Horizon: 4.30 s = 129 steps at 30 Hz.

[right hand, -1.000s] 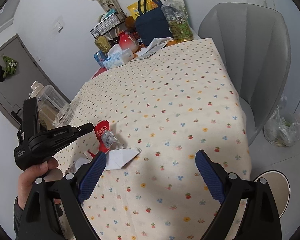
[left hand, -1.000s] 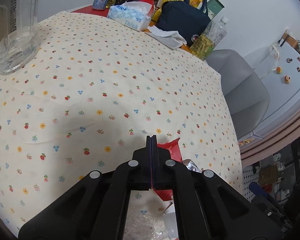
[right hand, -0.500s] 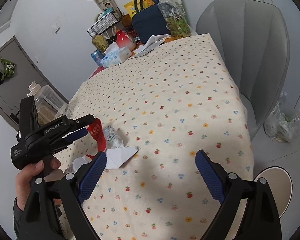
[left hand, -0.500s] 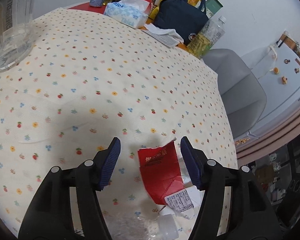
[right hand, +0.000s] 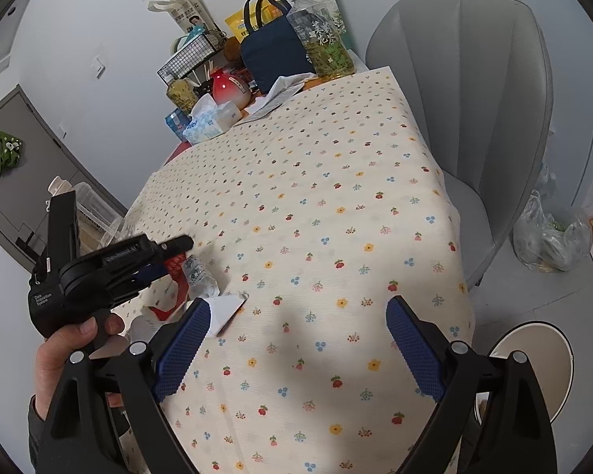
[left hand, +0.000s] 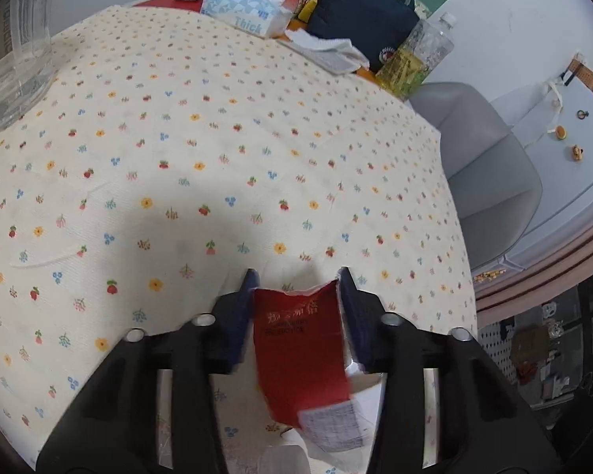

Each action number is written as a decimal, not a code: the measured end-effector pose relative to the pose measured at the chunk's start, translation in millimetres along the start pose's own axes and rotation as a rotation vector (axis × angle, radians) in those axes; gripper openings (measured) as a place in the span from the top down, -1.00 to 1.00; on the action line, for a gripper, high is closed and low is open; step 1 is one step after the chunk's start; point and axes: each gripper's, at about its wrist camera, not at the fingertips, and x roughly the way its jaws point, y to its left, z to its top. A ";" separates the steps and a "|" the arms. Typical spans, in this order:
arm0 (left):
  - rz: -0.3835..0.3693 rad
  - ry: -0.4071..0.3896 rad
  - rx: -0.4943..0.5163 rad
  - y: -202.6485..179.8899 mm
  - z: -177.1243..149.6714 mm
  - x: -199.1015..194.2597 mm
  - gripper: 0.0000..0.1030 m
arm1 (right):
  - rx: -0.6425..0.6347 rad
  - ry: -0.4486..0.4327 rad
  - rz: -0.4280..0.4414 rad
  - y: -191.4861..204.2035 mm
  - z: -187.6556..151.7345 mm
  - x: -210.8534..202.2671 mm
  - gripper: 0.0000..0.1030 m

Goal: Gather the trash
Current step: 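Close the right tool on the silver blister pack while the left tool lifts the red packet, then carry both items over the bin and open both tools to drop them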

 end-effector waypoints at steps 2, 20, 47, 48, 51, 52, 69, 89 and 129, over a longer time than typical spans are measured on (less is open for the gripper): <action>-0.007 -0.018 0.000 2.4 -1.8 -4.8 0.27 | -0.006 0.001 0.002 2.5 -0.2 -0.3 -0.73; 0.007 -0.198 -0.100 63.0 6.2 -85.8 0.28 | -0.168 0.073 0.010 63.7 17.7 50.3 -0.70; 0.006 -0.207 -0.143 82.2 -9.5 -98.6 0.28 | -0.388 0.154 -0.021 92.9 22.1 75.0 0.45; 0.000 -0.204 -0.138 77.6 -10.3 -96.9 0.28 | -0.382 0.145 -0.013 90.3 21.0 67.5 0.45; -0.017 -0.197 -0.122 64.8 -13.5 -93.6 0.28 | -0.376 0.120 -0.004 84.5 17.2 48.8 0.45; -0.023 -0.195 -0.116 59.6 -15.0 -92.7 0.28 | -0.375 0.110 0.000 82.9 15.9 42.4 0.45; -0.128 -0.111 0.049 -49.7 -38.0 -61.4 0.28 | -0.198 -0.004 -0.011 -2.8 2.4 -40.3 0.44; -0.198 0.039 0.259 -177.1 -82.3 -1.1 0.28 | 0.173 -0.089 -0.253 -198.3 -30.8 -106.2 -0.12; -0.246 0.171 0.445 -295.2 -160.5 49.1 -0.83 | 0.443 -0.152 -0.369 -325.6 -128.5 -171.8 -0.81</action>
